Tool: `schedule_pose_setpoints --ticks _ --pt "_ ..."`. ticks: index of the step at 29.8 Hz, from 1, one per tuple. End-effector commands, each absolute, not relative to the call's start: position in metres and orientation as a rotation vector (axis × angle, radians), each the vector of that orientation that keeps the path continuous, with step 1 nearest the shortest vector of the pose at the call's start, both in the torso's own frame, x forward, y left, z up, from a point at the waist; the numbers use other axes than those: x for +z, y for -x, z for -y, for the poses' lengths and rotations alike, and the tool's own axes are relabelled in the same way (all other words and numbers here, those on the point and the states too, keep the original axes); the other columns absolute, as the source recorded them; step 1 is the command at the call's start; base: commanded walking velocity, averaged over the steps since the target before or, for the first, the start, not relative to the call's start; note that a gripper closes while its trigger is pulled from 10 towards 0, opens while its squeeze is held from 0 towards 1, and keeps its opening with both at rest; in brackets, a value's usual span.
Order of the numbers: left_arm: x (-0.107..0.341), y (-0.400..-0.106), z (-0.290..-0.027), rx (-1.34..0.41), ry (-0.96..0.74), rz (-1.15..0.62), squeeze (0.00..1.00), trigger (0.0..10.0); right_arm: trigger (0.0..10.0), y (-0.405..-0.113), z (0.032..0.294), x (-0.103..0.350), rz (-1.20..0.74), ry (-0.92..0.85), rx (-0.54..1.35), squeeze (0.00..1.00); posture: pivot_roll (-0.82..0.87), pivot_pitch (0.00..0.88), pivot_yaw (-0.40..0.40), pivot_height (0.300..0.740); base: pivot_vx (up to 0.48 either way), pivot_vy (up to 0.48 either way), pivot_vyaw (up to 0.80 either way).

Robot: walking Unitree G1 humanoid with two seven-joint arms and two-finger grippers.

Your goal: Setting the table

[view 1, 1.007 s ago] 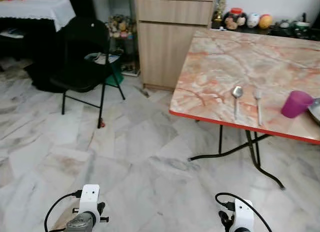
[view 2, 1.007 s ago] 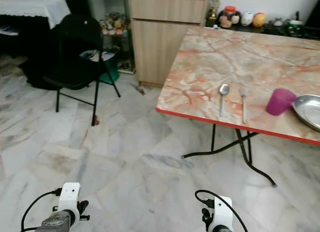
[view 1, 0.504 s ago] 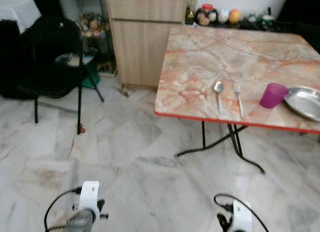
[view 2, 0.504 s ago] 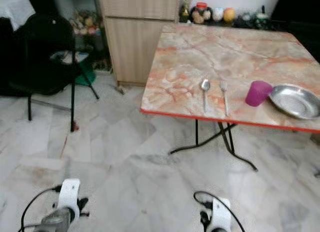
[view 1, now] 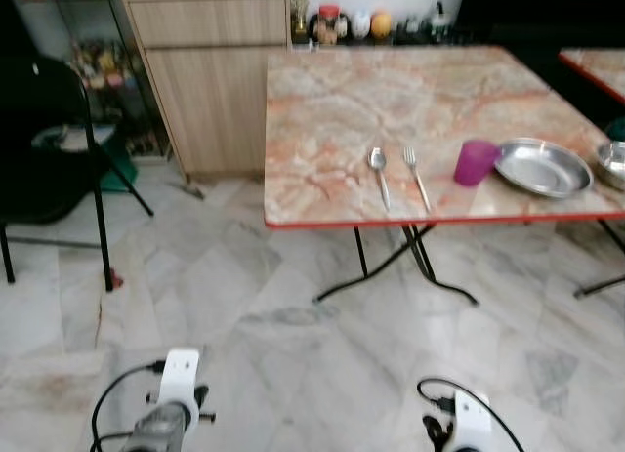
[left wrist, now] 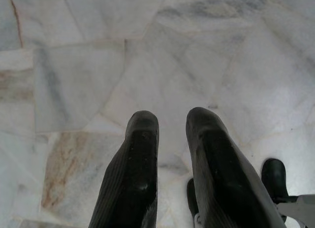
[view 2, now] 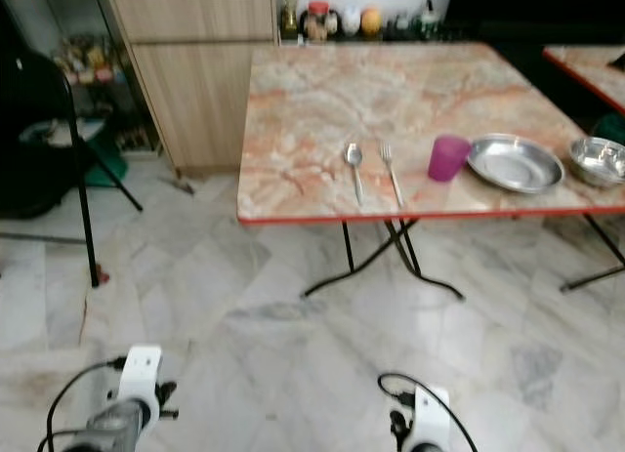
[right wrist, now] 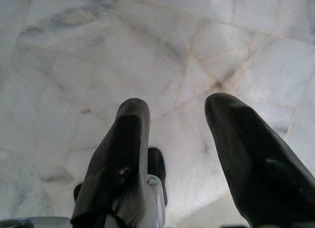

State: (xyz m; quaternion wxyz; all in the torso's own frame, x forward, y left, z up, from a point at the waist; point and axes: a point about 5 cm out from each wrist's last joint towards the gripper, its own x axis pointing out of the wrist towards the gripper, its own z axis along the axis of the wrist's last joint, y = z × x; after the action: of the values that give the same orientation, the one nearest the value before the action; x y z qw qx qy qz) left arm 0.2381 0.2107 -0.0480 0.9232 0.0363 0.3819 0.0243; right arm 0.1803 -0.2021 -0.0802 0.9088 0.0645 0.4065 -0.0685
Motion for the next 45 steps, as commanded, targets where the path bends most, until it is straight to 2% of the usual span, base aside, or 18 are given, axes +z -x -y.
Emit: schedule_pose_setpoints --ticks 1,38,45 --pt "-0.0517 -0.2327 -0.2122 0.050 -0.084 -0.813 0.00 10.0 10.0 -0.1797 0.2018 -0.0805 -0.837 -0.139 -0.149 0.00 0.02 0.000 0.003 0.740 0.000 -0.311 0.00" --pt "-0.0529 -0.2306 -0.2136 0.054 -0.089 -0.824 0.00 10.0 10.0 -0.1795 0.2001 -0.0810 -0.845 -0.128 -0.131 0.00 0.02 0.000 0.002 0.740 0.000 -0.282 0.00" --pt "-0.0531 -0.2306 -0.2130 0.056 -0.080 -0.824 0.00 10.0 10.0 -0.1802 0.1995 -0.0808 -0.842 -0.130 -0.131 0.00 0.02 0.000 0.001 0.740 0.000 0.000 0.00"
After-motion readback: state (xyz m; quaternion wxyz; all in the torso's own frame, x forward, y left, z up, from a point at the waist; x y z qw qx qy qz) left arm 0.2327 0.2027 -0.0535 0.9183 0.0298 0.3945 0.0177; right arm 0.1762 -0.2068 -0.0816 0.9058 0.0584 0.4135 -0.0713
